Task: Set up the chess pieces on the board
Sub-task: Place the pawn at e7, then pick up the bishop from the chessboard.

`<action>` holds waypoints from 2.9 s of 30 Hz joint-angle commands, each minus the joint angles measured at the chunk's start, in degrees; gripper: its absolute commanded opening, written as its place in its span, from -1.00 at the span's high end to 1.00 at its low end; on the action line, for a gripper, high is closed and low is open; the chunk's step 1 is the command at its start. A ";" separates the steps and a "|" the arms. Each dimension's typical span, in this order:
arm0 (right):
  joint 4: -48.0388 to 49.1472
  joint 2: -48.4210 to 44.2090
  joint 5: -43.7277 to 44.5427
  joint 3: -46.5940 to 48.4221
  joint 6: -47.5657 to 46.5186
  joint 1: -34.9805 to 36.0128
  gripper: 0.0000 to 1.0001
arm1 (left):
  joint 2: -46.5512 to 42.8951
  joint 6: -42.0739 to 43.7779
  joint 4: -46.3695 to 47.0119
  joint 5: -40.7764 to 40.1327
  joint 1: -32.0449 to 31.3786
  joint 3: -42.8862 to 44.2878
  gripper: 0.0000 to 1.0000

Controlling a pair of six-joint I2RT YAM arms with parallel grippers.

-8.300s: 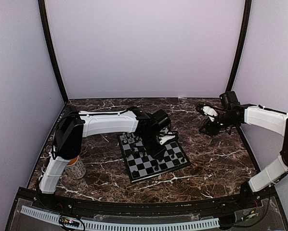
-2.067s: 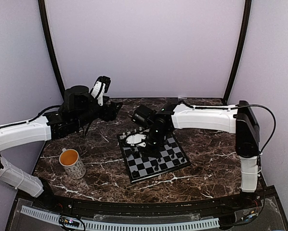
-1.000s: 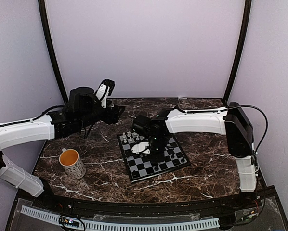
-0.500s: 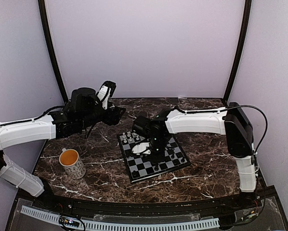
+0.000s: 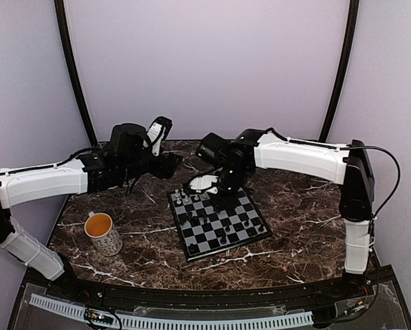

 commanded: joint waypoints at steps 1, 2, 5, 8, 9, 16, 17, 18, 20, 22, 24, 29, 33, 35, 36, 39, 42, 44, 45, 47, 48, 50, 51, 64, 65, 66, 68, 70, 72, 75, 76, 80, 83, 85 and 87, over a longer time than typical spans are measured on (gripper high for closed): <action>-0.20 -7.29 -2.14 0.34 0.27 -3.93 0.39 | 3.93 -0.87 -7.83 -0.13 0.11 5.84 -0.40; 0.68 -9.43 -2.15 -0.95 0.27 -4.89 0.38 | 4.56 -0.97 -9.92 0.55 0.12 6.59 -0.38; 3.76 -14.67 -5.03 -7.16 -0.19 -8.60 0.37 | 9.37 0.74 -16.07 5.83 0.17 12.29 -0.24; 7.00 -19.38 -9.00 -13.17 -0.87 -12.32 0.36 | 18.12 5.34 -29.46 14.54 0.43 22.44 -0.02; 8.44 -21.14 -10.65 -15.27 -1.13 -13.49 0.36 | 19.82 5.75 -31.87 15.58 0.46 24.25 0.01; 18.43 -28.70 -20.42 -27.15 -0.15 -21.52 0.38 | 29.30 9.44 -39.01 25.82 1.02 30.97 0.12; 19.84 -29.31 -21.38 -28.58 0.10 -22.58 0.38 | 29.94 9.39 -39.49 26.54 0.94 31.41 0.13; 21.05 -29.72 -22.25 -29.96 0.30 -23.71 0.38 | 31.32 8.84 -39.70 27.49 0.94 32.58 0.14; 22.37 -29.70 -23.79 -31.44 0.63 -25.47 0.38 | 33.26 7.89 -40.02 29.06 0.73 34.14 0.16; 22.71 -29.31 -24.58 -32.16 0.74 -26.37 0.38 | 34.98 7.32 -39.93 30.31 0.04 35.35 0.17; 23.09 -28.90 -24.90 -32.60 0.55 -26.50 0.38 | 36.51 7.10 -39.87 29.55 -0.92 36.54 0.17; 24.44 -25.87 -24.42 -32.83 -1.61 -26.28 0.36 | 38.32 4.05 -37.99 28.18 -2.02 37.80 0.14; 23.58 -20.97 -24.64 -29.94 -2.57 -25.99 0.35 | 38.20 2.70 -37.00 26.81 -2.05 38.23 0.10; 23.00 -18.39 -23.93 -28.40 -3.86 -25.65 0.35 | 37.61 0.65 -37.58 25.32 -2.00 38.25 0.10; 22.84 -17.14 -23.35 -27.67 -4.64 -25.40 0.35 | 37.17 0.16 -37.13 24.97 -1.86 37.50 0.10; 22.53 -12.53 -21.72 -25.11 -6.98 -24.60 0.34 | 34.02 -2.63 -34.32 25.98 -0.55 34.48 0.09; 21.55 -8.70 -21.04 -21.62 -9.56 -23.88 0.29 | 30.84 -5.40 -30.82 28.19 0.52 30.59 0.08; 21.71 -6.85 -20.55 -20.41 -10.87 -23.32 0.24 | 29.90 -6.56 -29.87 29.11 0.98 28.98 0.09; 21.47 -5.87 -20.18 -19.67 -11.53 -22.82 0.22 | 29.09 -6.87 -29.66 29.32 1.10 28.44 0.08; 20.90 -3.95 -19.10 -17.69 -12.46 -22.16 0.20 | 27.80 -7.87 -29.06 29.26 1.28 26.88 0.08; 20.57 -3.12 -18.78 -17.03 -12.92 -21.89 0.18 | 26.85 -8.59 -28.39 29.03 1.38 25.60 0.08; 20.54 -1.72 -17.99 -16.25 -13.64 -21.43 0.17 | 25.18 -9.57 -27.14 29.18 1.71 23.50 0.07; 20.51 -1.20 -17.94 -15.95 -14.08 -21.30 0.16 | 24.72 -9.78 -26.85 29.23 1.90 22.89 0.07; 18.39 3.66 -16.67 -12.36 -20.20 -19.41 0.17 | 21.30 -10.04 -25.18 28.94 2.53 17.26 0.06; 18.17 3.83 -16.59 -12.15 -20.60 -19.21 0.17 | 21.28 -10.02 -24.87 28.98 2.53 16.96 0.06; 18.01 4.06 -16.49 -12.04 -20.98 -19.04 0.17 | 21.09 -10.07 -24.74 29.05 2.52 16.80 0.06; 17.35 4.39 -16.42 -11.82 -21.89 -18.69 0.17 | 20.83 -10.09 -24.38 29.12 2.57 16.36 0.06; 16.52 4.81 -16.48 -11.45 -22.79 -18.34 0.20 | 20.46 -10.09 -23.98 28.94 2.67 15.85 0.06; 15.51 5.41 -16.51 -10.68 -22.93 -18.03 0.28 | 20.08 -10.12 -23.65 28.78 2.62 15.30 0.05; 14.39 5.59 -16.90 -10.63 -23.02 -18.02 0.42 | 19.61 -9.92 -23.15 28.91 2.62 14.74 0.06; 14.54 5.39 -16.94 -10.97 -22.89 -18.02 0.46 | 19.51 -9.87 -22.92 29.09 2.64 14.48 0.05; 15.87 4.12 -15.99 -12.53 -20.71 -18.08 0.58 | 19.36 -9.87 -21.42 29.67 2.66 14.13 0.05; 16.17 2.42 -16.49 -13.18 -18.28 -18.59 0.63 | 19.09 -10.30 -19.72 30.80 2.61 13.60 0.05; 16.48 0.66 -18.28 -13.78 -16.70 -19.33 0.65 | 18.83 -10.97 -17.80 31.46 2.69 12.86 0.05; 16.63 -1.49 -20.92 -14.12 -15.03 -20.39 0.67 | 18.44 -11.87 -15.68 32.03 2.68 12.15 0.05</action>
